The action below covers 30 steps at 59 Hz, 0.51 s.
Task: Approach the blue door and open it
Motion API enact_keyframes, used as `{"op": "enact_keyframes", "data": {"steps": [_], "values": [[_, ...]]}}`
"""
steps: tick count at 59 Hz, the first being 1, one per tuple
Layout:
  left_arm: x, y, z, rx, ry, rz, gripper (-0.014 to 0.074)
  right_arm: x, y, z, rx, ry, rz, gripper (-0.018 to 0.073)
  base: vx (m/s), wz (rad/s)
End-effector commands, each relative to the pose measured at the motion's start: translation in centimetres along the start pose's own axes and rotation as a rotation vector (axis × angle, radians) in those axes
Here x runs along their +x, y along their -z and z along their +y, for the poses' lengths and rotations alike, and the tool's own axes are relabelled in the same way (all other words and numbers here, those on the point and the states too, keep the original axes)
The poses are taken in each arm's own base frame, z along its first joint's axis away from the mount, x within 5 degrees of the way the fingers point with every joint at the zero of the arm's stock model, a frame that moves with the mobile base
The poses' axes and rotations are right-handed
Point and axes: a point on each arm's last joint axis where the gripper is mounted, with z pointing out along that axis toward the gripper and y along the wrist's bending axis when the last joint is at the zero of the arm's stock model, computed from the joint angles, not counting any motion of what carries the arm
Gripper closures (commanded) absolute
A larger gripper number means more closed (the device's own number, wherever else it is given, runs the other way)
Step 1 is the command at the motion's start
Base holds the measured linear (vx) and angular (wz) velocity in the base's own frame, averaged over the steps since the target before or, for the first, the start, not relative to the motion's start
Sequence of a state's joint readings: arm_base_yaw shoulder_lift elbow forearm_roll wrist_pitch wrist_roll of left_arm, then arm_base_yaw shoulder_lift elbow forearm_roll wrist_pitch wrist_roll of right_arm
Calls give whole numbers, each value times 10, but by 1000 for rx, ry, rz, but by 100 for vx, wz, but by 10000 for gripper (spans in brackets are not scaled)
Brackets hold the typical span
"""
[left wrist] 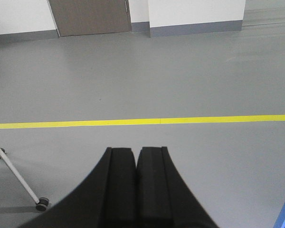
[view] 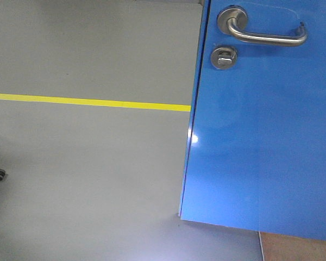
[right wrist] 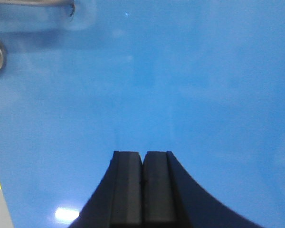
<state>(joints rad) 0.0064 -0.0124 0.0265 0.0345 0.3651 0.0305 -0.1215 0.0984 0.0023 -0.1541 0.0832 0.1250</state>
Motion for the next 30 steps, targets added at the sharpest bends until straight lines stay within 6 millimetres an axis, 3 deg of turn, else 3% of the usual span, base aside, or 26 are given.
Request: {"op": "enact_keyframes", "data": {"steps": [1,30], "values": [[-7,1,0,1,7,-91,526,-1,2,2,-20,3,-144,557,0,0],[-7,1,0,1,7,-91,526,6,7,1,-15,-110,-116,557,0,0]]}}
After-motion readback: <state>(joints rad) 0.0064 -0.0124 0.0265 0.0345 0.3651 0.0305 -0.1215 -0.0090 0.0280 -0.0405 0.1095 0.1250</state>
